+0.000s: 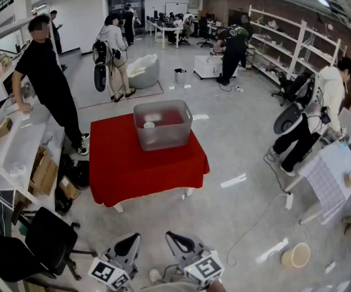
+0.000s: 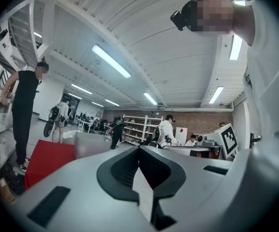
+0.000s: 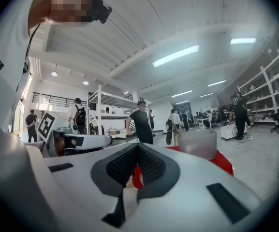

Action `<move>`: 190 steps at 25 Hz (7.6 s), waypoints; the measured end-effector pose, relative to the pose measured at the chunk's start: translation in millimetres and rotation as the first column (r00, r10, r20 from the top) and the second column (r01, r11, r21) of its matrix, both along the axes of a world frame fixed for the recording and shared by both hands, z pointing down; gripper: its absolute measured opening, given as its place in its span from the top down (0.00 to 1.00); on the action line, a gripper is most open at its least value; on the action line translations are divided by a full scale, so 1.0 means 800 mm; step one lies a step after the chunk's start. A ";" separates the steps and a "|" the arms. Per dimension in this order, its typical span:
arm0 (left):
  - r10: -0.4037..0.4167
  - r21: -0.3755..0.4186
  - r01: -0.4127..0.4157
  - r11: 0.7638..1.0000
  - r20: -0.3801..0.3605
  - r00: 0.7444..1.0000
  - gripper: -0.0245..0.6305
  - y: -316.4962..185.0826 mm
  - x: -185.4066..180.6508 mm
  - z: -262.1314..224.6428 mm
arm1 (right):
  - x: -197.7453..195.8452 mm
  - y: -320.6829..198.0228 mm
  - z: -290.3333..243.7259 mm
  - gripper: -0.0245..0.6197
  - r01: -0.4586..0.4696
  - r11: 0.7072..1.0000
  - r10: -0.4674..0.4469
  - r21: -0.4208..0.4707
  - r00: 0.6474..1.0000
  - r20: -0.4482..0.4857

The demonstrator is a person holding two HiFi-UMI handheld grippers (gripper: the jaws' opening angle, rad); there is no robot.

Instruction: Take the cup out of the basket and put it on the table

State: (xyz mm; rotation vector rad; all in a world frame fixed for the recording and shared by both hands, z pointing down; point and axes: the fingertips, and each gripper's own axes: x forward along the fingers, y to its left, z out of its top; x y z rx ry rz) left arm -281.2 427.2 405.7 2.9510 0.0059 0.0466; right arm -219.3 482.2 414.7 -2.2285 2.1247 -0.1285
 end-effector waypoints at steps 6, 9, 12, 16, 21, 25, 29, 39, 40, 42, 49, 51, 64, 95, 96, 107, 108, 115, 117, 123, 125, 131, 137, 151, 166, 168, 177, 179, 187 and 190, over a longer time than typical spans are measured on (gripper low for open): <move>0.005 0.009 -0.005 1.000 0.002 1.000 0.96 0.001 0.009 0.000 | 0.006 -0.004 -0.003 0.95 0.010 1.000 -0.010 0.012 1.000 -0.006; 0.007 0.011 -0.007 1.000 0.007 1.000 0.96 0.006 0.017 -0.002 | 0.014 0.000 -0.001 0.95 0.013 1.000 -0.013 0.007 1.000 0.004; 0.001 0.008 -0.001 1.000 0.014 1.000 0.95 0.012 0.026 -0.004 | 0.024 0.006 -0.007 0.95 0.009 1.000 -0.010 0.023 1.000 0.009; -0.011 0.013 0.010 1.000 0.018 1.000 0.95 0.021 0.039 -0.005 | 0.039 0.015 -0.014 0.95 0.020 0.998 -0.020 0.066 1.000 0.006; -0.038 0.021 0.038 0.999 0.024 0.999 0.96 0.033 0.059 -0.005 | 0.059 0.027 -0.019 0.95 0.062 0.995 -0.062 0.078 0.998 -0.001; -0.054 0.021 0.053 0.998 0.035 0.998 0.96 0.031 0.071 -0.003 | 0.075 0.025 -0.018 0.95 0.074 0.994 -0.074 0.078 0.997 0.000; -0.063 0.022 0.062 0.998 0.044 0.997 0.96 0.022 0.085 0.002 | 0.089 0.017 -0.013 0.95 0.080 0.994 -0.080 0.073 0.997 0.005; -0.048 0.013 0.047 0.999 0.041 0.998 0.96 -0.034 0.122 0.011 | 0.122 -0.043 -0.005 0.95 0.068 0.997 -0.069 0.047 0.998 0.012; -0.043 0.013 0.042 0.999 0.040 0.998 0.95 -0.041 0.125 0.013 | 0.125 -0.050 -0.004 0.95 0.065 0.997 -0.065 0.045 0.998 0.014; -0.033 0.011 0.033 0.999 0.039 0.999 0.95 -0.056 0.132 0.015 | 0.130 -0.067 -0.002 0.95 0.057 0.998 -0.058 0.041 0.998 0.017; -0.004 0.009 0.004 1.000 0.030 1.000 0.96 -0.116 0.156 0.016 | 0.148 -0.124 0.000 0.95 0.029 0.999 -0.030 0.031 0.999 0.017; 0.006 0.010 -0.007 1.000 0.030 1.000 0.96 -0.131 0.161 0.017 | 0.154 -0.137 -0.001 0.95 0.016 0.999 -0.017 0.029 1.000 0.022; 0.033 0.007 -0.033 0.999 0.021 0.999 0.96 -0.186 0.193 0.015 | 0.182 -0.191 -0.005 0.95 -0.011 1.000 0.011 0.018 1.000 -0.014; -0.115 0.010 0.115 0.993 0.056 0.992 0.96 -0.291 0.361 0.023 | 0.350 -0.310 0.000 0.95 0.172 0.985 -0.171 0.034 0.985 -0.023; -0.118 0.013 0.118 0.993 0.056 0.991 0.95 -0.295 0.364 0.023 | 0.353 -0.314 0.001 0.95 0.175 0.984 -0.174 0.030 0.984 -0.023; -0.112 0.019 0.111 0.994 0.052 0.992 0.95 -0.346 0.411 0.024 | 0.398 -0.366 0.008 0.95 0.164 0.986 -0.163 0.023 0.986 -0.023; -0.109 0.018 0.108 0.994 0.052 0.993 0.96 -0.353 0.416 0.025 | 0.404 -0.373 0.008 0.95 0.161 0.987 -0.161 0.020 0.987 -0.027; -0.086 0.019 0.085 0.996 0.061 0.994 0.95 -0.407 0.457 0.035 | 0.443 -0.426 0.019 0.95 0.142 0.990 -0.142 0.001 0.989 -0.033; -0.080 0.012 0.080 0.997 0.064 0.995 0.96 -0.424 0.467 0.037 | 0.454 -0.443 0.022 0.95 0.136 0.991 -0.136 -0.009 0.990 -0.025; -0.054 0.001 0.055 0.999 0.075 0.996 0.96 -0.474 0.494 0.041 | 0.480 -0.494 0.023 0.95 0.119 0.993 -0.119 -0.019 0.993 -0.017; -0.046 0.000 0.047 0.999 0.076 0.996 0.96 -0.491 0.499 0.043 | 0.484 -0.512 0.025 0.95 0.115 0.993 -0.116 -0.022 0.993 -0.018; -0.020 -0.012 0.021 1.000 0.076 0.997 0.96 -0.529 0.522 0.042 | 0.506 -0.552 0.022 0.95 0.096 0.995 -0.097 -0.037 0.995 -0.021; 0.015 -0.005 -0.015 1.000 0.069 0.998 0.96 -0.565 0.537 0.045 | 0.517 -0.588 0.023 0.95 0.070 0.997 -0.072 -0.045 0.996 -0.046; 0.042 -0.023 -0.041 0.999 0.038 0.998 0.96 -0.611 0.557 0.042 | 0.541 -0.640 0.009 0.95 0.060 0.993 -0.074 -0.098 0.986 -0.149; -0.071 -0.047 0.074 0.996 0.056 0.996 0.95 -0.648 0.589 0.058 | 0.601 -0.695 0.071 0.95 0.232 0.912 -0.311 -0.339 0.929 -0.200; -0.084 -0.049 0.087 0.995 0.058 0.995 0.95 -0.652 0.592 0.059 | 0.610 -0.705 0.086 0.95 0.265 0.888 -0.358 -0.375 0.912 -0.203; -0.132 -0.060 0.138 0.989 0.082 0.988 0.96 -0.662 0.600 0.064 | 0.629 -0.741 0.156 0.82 0.361 0.774 -0.514 -0.519 0.837 -0.185; -0.142 -0.064 0.147 0.987 0.082 0.986 0.95 -0.663 0.601 0.063 | 0.634 -0.746 0.179 0.76 0.365 0.742 -0.543 -0.562 0.819 -0.184; -0.185 -0.078 0.192 0.978 0.097 0.978 0.95 -0.677 0.591 0.074 | 0.646 -0.759 0.278 0.55 0.371 0.565 -0.648 -0.737 0.752 -0.118; -0.194 -0.084 0.203 0.976 0.101 0.976 0.96 -0.683 0.588 0.076 | 0.643 -0.763 0.304 0.47 0.383 0.515 -0.676 -0.766 0.732 -0.088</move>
